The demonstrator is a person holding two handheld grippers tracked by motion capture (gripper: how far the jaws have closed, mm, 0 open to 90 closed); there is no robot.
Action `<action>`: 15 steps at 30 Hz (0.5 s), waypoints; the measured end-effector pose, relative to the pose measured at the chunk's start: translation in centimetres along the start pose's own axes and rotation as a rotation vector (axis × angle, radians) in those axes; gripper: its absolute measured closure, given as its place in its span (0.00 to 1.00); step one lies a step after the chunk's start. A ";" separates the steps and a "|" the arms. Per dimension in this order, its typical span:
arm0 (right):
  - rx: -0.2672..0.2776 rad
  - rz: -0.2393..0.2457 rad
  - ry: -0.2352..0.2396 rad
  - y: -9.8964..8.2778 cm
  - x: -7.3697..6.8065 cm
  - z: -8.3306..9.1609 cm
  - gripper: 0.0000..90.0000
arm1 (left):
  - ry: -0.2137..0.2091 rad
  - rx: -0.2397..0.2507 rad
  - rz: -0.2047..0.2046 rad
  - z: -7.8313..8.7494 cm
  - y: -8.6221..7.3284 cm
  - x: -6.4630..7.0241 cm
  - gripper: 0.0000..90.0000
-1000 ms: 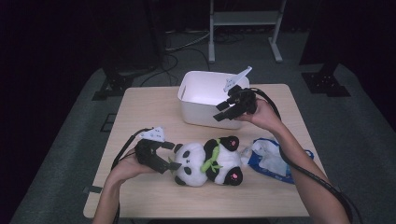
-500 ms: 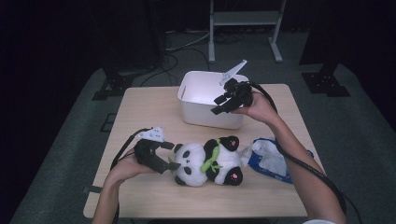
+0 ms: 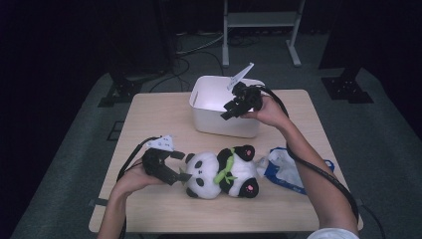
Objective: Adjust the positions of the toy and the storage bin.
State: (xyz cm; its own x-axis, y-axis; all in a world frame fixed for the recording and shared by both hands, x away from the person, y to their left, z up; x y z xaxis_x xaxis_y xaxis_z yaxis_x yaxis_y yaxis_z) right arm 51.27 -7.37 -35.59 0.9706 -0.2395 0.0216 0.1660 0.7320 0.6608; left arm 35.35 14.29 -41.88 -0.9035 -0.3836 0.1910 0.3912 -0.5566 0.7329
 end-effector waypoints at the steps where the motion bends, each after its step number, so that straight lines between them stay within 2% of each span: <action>1: -0.003 0.002 -0.001 0.0 0.2 -0.1 0.56 | -0.001 -0.001 -0.002 0.0 0.0 0.0 0.15; 15: -0.040 -0.003 -0.018 -0.1 1.4 -1.3 0.67 | -0.006 -0.005 -0.007 0.1 0.0 0.0 0.15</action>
State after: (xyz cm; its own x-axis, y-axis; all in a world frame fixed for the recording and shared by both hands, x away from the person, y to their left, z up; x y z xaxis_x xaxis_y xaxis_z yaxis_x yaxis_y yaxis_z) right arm 52.84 -6.97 -36.63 0.9669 -0.2527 0.0337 0.1756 0.7559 0.6307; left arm 35.32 14.35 -41.88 -0.9074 -0.3751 0.1897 0.3855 -0.5628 0.7312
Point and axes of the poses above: each handheld gripper's, and its own axes: z roughly backward along the jaws, y roughly out of its top, x roughly to its right, the point moved 6 cm from there along -z, roughly forward along the jaws, and after that the axes turned 5 degrees about z, right-handed, at the moved point
